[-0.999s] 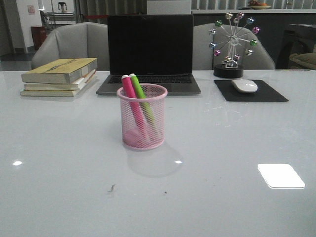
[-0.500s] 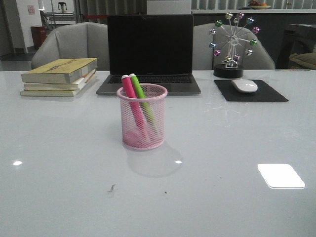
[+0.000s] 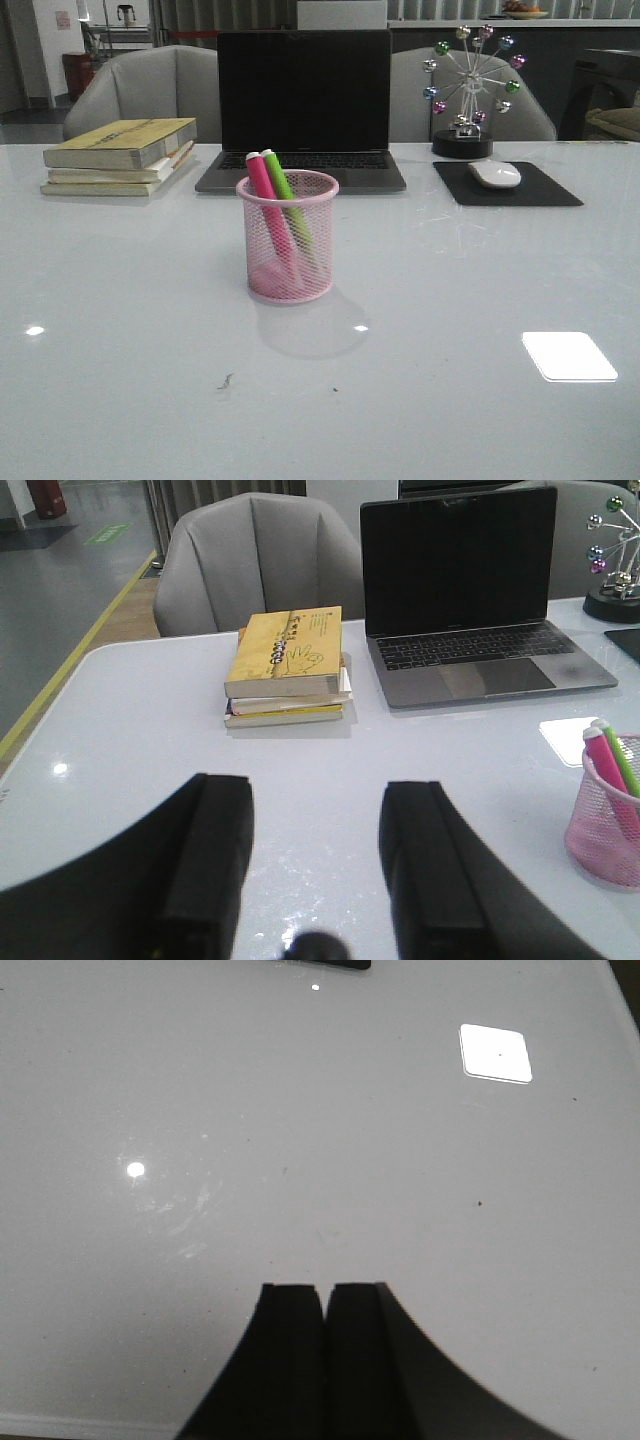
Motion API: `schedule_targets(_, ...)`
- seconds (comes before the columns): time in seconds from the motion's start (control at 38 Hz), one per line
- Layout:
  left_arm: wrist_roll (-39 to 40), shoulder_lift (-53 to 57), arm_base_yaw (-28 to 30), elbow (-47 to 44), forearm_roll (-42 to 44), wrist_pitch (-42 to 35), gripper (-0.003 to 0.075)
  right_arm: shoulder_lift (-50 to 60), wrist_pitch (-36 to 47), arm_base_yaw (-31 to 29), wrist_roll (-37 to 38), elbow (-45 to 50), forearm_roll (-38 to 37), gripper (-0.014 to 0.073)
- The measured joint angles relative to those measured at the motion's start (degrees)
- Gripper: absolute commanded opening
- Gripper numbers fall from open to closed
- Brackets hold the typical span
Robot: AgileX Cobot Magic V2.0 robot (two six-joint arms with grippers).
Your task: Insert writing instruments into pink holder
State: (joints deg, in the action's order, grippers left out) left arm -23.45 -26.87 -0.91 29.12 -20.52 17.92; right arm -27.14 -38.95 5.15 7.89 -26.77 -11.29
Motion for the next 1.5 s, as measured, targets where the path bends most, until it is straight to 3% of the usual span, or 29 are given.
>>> schedule_targets(0.18, 0.00, 0.00, 0.00, 0.00, 0.00, 0.00, 0.0374, 3.32, 3.29, 0.00, -0.42, 1.55, 4.48, 0.0050)
schedule_targets(0.55, 0.00, 0.00, 0.00, 0.00, 0.00, -0.04, 0.0374, 19.11, 23.94, 0.00, -11.65, 17.37, 21.17, 0.0050)
schedule_targets(0.81, 0.00, 0.00, 0.00, 0.00, 0.00, -0.04, 0.0374, 27.48, 27.76, 0.00, -12.86, 24.56, 19.36, 0.0050)
schedule_targets(1.18, 0.00, 0.00, 0.00, 0.00, 0.00, -0.04, 0.0374, 27.63, 31.18, 0.00, -11.86, 28.53, 17.31, 0.0050)
schedule_targets(1.5, 0.00, 0.00, 0.00, 0.00, 0.00, -0.04, 0.0374, 27.63, 29.04, 0.00, -11.86, 28.53, 17.31, 0.0050)
